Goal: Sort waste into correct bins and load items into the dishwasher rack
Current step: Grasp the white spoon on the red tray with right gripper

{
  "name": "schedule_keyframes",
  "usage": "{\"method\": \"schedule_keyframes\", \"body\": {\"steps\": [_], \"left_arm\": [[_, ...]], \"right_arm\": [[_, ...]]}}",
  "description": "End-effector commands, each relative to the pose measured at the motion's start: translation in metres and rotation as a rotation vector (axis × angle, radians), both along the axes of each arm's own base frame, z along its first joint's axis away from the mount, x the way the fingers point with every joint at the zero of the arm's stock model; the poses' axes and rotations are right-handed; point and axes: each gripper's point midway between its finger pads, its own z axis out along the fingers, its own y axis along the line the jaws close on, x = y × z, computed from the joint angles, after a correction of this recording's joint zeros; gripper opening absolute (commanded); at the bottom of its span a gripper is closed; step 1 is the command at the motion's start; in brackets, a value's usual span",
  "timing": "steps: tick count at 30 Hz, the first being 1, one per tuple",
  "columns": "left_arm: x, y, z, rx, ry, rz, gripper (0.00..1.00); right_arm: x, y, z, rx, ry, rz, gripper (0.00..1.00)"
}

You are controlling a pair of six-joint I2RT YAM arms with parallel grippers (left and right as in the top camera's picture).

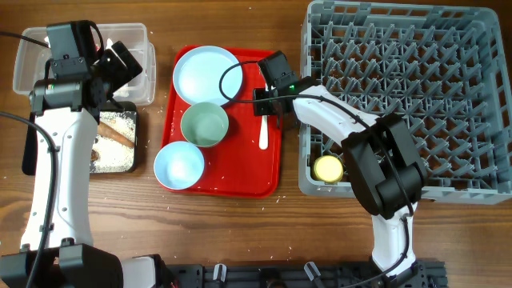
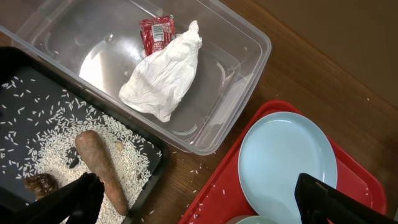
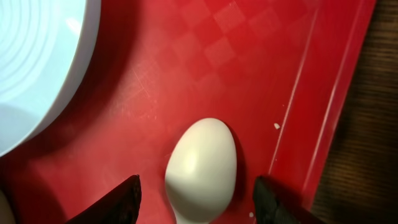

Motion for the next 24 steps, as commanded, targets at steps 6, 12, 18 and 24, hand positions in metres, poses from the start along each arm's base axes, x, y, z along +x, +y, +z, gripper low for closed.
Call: {"method": "schedule_keyframes", "body": {"steps": [6, 12, 18, 24], "left_arm": [[0.001, 0.002, 0.003, -0.01, -0.011, 0.017, 1.0], [0.001, 0.002, 0.003, -0.01, -0.011, 0.017, 1.0], [0.001, 0.002, 0.003, -0.01, -0.011, 0.017, 1.0], [0.001, 0.002, 0.003, -0.01, -0.011, 0.017, 1.0]], "right_arm": [[-0.022, -0.005, -0.035, -0.045, 0.12, 0.03, 0.46], [-0.019, -0.004, -0.038, -0.042, 0.113, 0.03, 0.37], [-0.015, -0.004, -0.057, -0.046, 0.112, 0.027, 0.46], [-0.017, -0.005, -0.06, -0.058, 0.119, 0.053, 0.34]]}}
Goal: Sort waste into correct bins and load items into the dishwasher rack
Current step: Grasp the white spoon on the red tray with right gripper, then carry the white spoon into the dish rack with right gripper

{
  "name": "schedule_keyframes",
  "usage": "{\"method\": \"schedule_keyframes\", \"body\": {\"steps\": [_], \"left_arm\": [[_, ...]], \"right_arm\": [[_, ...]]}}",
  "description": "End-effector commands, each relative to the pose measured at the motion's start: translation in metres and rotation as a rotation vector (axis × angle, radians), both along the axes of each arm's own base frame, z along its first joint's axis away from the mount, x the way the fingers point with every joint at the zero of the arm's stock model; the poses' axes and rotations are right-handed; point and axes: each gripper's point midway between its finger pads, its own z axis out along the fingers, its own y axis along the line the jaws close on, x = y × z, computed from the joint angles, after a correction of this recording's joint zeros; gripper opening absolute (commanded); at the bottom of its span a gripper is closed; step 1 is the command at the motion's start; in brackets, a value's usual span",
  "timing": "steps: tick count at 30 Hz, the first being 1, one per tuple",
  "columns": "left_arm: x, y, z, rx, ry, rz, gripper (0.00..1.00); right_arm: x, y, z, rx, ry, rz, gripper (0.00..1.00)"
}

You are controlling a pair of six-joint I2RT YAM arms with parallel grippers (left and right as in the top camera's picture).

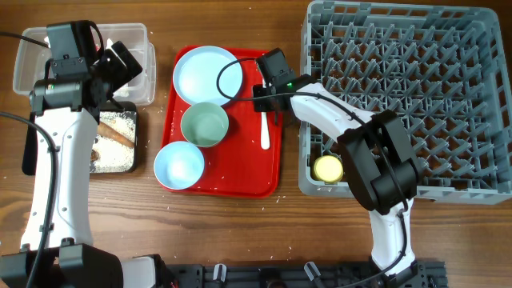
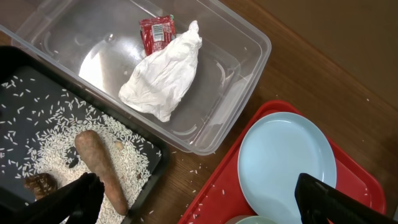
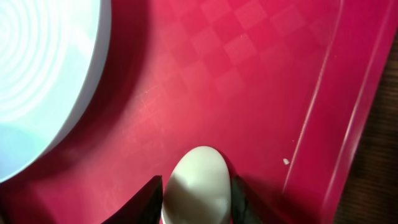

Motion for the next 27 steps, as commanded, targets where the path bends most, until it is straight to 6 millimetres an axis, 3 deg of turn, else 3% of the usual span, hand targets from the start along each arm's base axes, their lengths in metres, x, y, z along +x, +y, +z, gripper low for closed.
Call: {"method": "schedule_keyframes", "body": {"steps": [1, 9, 17, 21, 25, 27], "left_arm": [[0.001, 0.002, 0.003, -0.008, -0.01, 0.014, 1.0], [0.001, 0.002, 0.003, -0.008, -0.01, 0.014, 1.0], [0.001, 0.002, 0.003, -0.008, -0.01, 0.014, 1.0], [0.001, 0.002, 0.003, -0.008, -0.01, 0.014, 1.0], [0.001, 0.002, 0.003, -0.008, -0.01, 0.014, 1.0], [0.001, 0.002, 0.003, -0.008, -0.01, 0.014, 1.0]], "right_arm": [[-0.031, -0.012, -0.056, -0.063, 0.151, 0.022, 0.33], [-0.045, -0.014, -0.056, -0.067, 0.213, 0.033, 0.33], [-0.052, -0.013, -0.053, -0.058, 0.245, 0.041, 0.18], [-0.052, -0.013, -0.048, -0.057, 0.24, 0.042, 0.04], [-0.042, -0.008, -0.018, -0.039, 0.201, 0.05, 0.04], [-0.034, -0.003, 0.013, -0.015, 0.159, 0.049, 0.04]]}}
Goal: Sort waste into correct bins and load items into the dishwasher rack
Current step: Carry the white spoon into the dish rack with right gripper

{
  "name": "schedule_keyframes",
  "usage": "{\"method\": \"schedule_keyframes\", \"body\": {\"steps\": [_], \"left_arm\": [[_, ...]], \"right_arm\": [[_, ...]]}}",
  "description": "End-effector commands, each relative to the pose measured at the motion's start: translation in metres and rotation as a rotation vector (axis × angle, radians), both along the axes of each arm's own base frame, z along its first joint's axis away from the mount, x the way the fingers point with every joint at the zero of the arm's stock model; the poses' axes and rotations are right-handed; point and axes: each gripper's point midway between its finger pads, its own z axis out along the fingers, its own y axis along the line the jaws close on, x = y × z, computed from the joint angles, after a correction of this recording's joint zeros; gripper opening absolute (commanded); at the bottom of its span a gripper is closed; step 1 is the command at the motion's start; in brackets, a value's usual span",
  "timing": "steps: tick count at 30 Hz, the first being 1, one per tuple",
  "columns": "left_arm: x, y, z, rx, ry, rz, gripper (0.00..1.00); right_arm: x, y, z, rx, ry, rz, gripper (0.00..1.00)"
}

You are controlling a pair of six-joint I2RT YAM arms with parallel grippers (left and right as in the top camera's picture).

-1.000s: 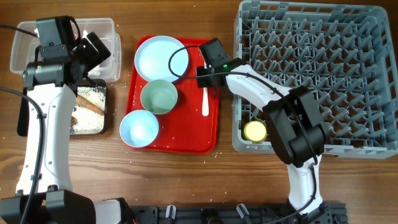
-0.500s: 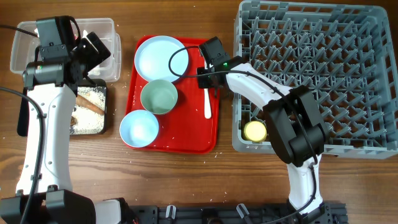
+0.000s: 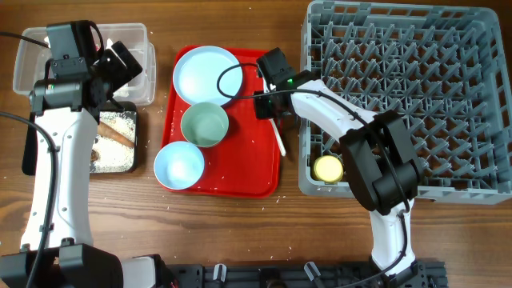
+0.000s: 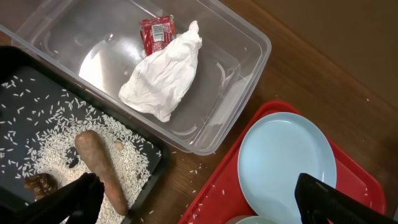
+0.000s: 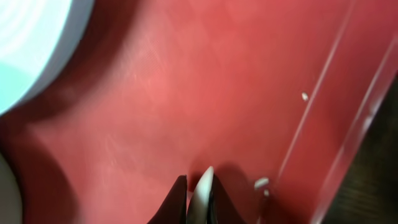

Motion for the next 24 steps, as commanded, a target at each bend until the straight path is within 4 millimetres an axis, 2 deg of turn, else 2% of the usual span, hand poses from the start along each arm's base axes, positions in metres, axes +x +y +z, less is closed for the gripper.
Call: {"method": "schedule_keyframes", "body": {"steps": [1, 5, 8, 10, 12, 14, 16, 19, 22, 24], "left_arm": [[0.001, 0.002, 0.003, -0.008, -0.01, 0.014, 1.0], [0.001, 0.002, 0.003, -0.008, -0.01, 0.014, 1.0], [0.001, 0.002, 0.003, -0.008, -0.01, 0.014, 1.0], [0.001, 0.002, 0.003, -0.008, -0.01, 0.014, 1.0], [0.001, 0.002, 0.003, -0.008, -0.01, 0.014, 1.0], [0.001, 0.002, 0.003, -0.008, -0.01, 0.014, 1.0], [0.001, 0.002, 0.003, -0.009, -0.01, 0.013, 1.0], [0.001, 0.002, 0.003, -0.008, -0.01, 0.014, 1.0], [0.001, 0.002, 0.003, -0.008, -0.01, 0.014, 1.0], [0.001, 0.002, 0.003, -0.008, -0.01, 0.014, 1.0]], "right_arm": [[0.0, 0.003, 0.027, 0.014, -0.006, 0.002, 0.04], [0.007, 0.006, 0.101, 0.066, -0.098, 0.0, 0.04], [0.001, 0.002, 0.147, 0.1, -0.166, 0.004, 0.04], [-0.005, -0.007, 0.169, 0.102, -0.193, 0.015, 0.04], [-0.011, -0.027, 0.188, 0.084, -0.207, -0.025, 0.04], [-0.016, -0.06, 0.201, 0.041, -0.204, -0.163, 0.04], [-0.021, -0.103, 0.208, -0.011, -0.183, -0.381, 0.04], [-0.037, -0.173, 0.196, -0.111, -0.101, -0.822, 0.04], [-0.063, -0.219, 0.176, -0.178, -0.036, -1.181, 0.04], [-0.079, -0.24, 0.16, -0.214, -0.011, -1.369, 0.04]]}}
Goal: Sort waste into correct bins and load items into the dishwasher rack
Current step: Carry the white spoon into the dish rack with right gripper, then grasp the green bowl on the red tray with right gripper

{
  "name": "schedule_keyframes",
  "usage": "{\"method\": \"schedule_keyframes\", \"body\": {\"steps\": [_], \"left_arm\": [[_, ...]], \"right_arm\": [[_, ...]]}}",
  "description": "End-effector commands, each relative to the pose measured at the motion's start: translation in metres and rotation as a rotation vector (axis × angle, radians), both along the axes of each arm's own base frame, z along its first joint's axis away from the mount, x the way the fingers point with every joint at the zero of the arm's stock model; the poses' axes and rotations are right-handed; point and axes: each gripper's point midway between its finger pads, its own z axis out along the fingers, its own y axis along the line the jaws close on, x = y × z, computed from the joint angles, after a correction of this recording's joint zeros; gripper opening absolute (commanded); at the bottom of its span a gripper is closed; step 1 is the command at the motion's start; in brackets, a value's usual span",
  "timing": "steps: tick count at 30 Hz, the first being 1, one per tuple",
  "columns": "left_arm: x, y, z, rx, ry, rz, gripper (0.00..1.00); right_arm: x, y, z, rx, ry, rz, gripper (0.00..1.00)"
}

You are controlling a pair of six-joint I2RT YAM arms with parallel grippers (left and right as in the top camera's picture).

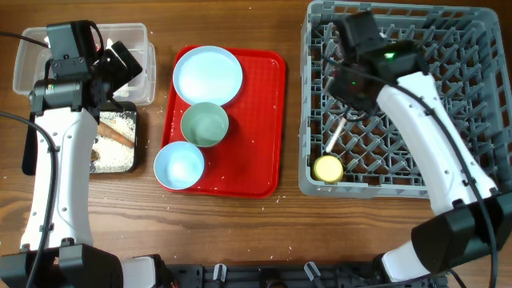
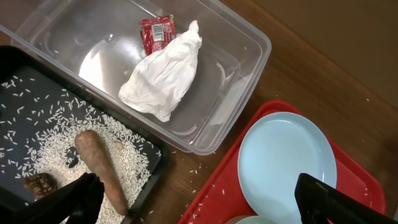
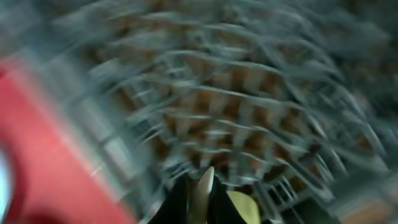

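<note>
My right gripper (image 1: pixel 345 118) is shut on a white spoon (image 1: pixel 334 136), held over the left part of the grey dishwasher rack (image 1: pixel 480 104). The right wrist view is blurred; the spoon (image 3: pixel 203 182) shows edge-on between the dark fingers (image 3: pixel 180 196), with a yellow item (image 3: pixel 244 209) in the rack just beyond. On the red tray (image 1: pixel 264 120) stand a pale blue plate (image 1: pixel 208 74), a green bowl (image 1: pixel 205 124) and a blue bowl (image 1: pixel 179 164). My left gripper (image 2: pixel 199 208) stands open high over the bins, with nothing between its fingers.
A clear bin (image 2: pixel 249 43) holds a white tissue (image 2: pixel 163 74) and a red packet (image 2: pixel 157 32). Beside it a black tray (image 2: pixel 152 171) holds rice and a brown carrot-like piece (image 2: pixel 102 171). The yellow item (image 1: pixel 327 168) sits in the rack's front left corner.
My right gripper, shut on the white spoon, has moved from the red tray's right side to above the left part of the rack. The left arm has not moved.
My right gripper was open around the spoon lying on the tray's right side. Then its fingers stood close on either side of the spoon. Then it was shut on the spoon, turned askew on the tray. Now the spoon is over the rack.
</note>
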Motion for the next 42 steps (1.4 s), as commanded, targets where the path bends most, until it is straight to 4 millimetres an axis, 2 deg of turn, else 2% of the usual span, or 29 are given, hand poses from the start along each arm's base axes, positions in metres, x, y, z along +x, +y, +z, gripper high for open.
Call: {"method": "schedule_keyframes", "body": {"steps": [1, 5, 9, 17, 18, 19, 20, 23, 27, 28, 29, 32, 33, 34, 35, 37, 38, 40, 42], "left_arm": [[0.001, 0.002, 0.003, -0.008, -0.011, 0.014, 1.0], [0.001, 0.002, 0.003, -0.008, -0.011, 0.014, 1.0], [0.001, 0.002, 0.003, -0.008, -0.011, 0.013, 1.0], [0.001, 0.002, 0.003, -0.008, -0.011, 0.014, 1.0], [0.001, 0.002, 0.003, -0.008, -0.011, 0.014, 1.0], [0.001, 0.002, 0.003, -0.008, -0.011, 0.014, 1.0], [0.001, 0.002, 0.003, -0.008, -0.011, 0.014, 1.0], [0.001, 0.002, 0.003, -0.008, -0.011, 0.014, 1.0], [0.001, 0.002, 0.003, -0.008, -0.011, 0.014, 1.0], [0.001, 0.002, 0.003, -0.008, -0.011, 0.014, 1.0], [0.001, 0.002, 0.003, -0.008, -0.011, 0.014, 1.0], [0.001, 0.002, 0.003, -0.008, -0.011, 0.014, 1.0], [0.001, 0.002, 0.003, -0.008, -0.011, 0.014, 1.0], [0.001, 0.002, 0.003, -0.008, -0.011, 0.014, 1.0], [0.001, 0.002, 0.003, -0.008, -0.011, 0.014, 1.0], [0.001, 0.002, 0.003, -0.008, -0.011, 0.014, 1.0], [0.001, 0.002, 0.003, -0.008, -0.011, 0.014, 1.0], [0.001, 0.002, 0.003, -0.008, -0.011, 0.014, 1.0], [0.001, 0.002, 0.003, -0.008, -0.011, 0.014, 1.0]], "right_arm": [[-0.023, -0.048, -0.018, -0.079, -0.041, -0.492, 0.04], [-0.052, -0.074, -0.049, -0.123, -0.005, -0.744, 0.04], [-0.071, -0.091, -0.064, -0.149, 0.004, -0.907, 0.04], [-0.072, -0.122, -0.061, -0.202, -0.034, -0.989, 0.05], [-0.072, -0.124, -0.06, -0.203, -0.038, -0.996, 0.28], [-0.071, -0.125, -0.061, -0.196, -0.037, -0.996, 0.87], [-0.071, -0.125, -0.061, -0.196, -0.029, -0.98, 1.0], [-0.071, -0.125, -0.061, -0.225, 0.039, -0.813, 1.0], [-0.055, -0.122, -0.059, -0.218, 0.068, -0.592, 1.0], [-0.046, -0.117, -0.052, -0.199, 0.072, -0.484, 0.86], [-0.035, -0.113, -0.043, -0.177, 0.06, -0.387, 0.84], [-0.004, -0.082, 0.003, -0.085, -0.032, -0.073, 0.84], [0.006, -0.064, 0.026, -0.046, -0.093, 0.04, 0.84], [0.017, -0.04, 0.05, 0.004, -0.175, 0.154, 0.84], [0.024, -0.02, 0.067, 0.045, -0.237, 0.242, 0.85], [0.039, 0.045, 0.1, 0.152, -0.39, 0.46, 0.88], [0.043, 0.078, 0.105, 0.186, -0.435, 0.527, 0.88], [0.046, 0.126, 0.099, 0.229, -0.462, 0.596, 0.88], [0.05, 0.177, 0.077, 0.281, -0.448, 0.64, 0.84]]}}
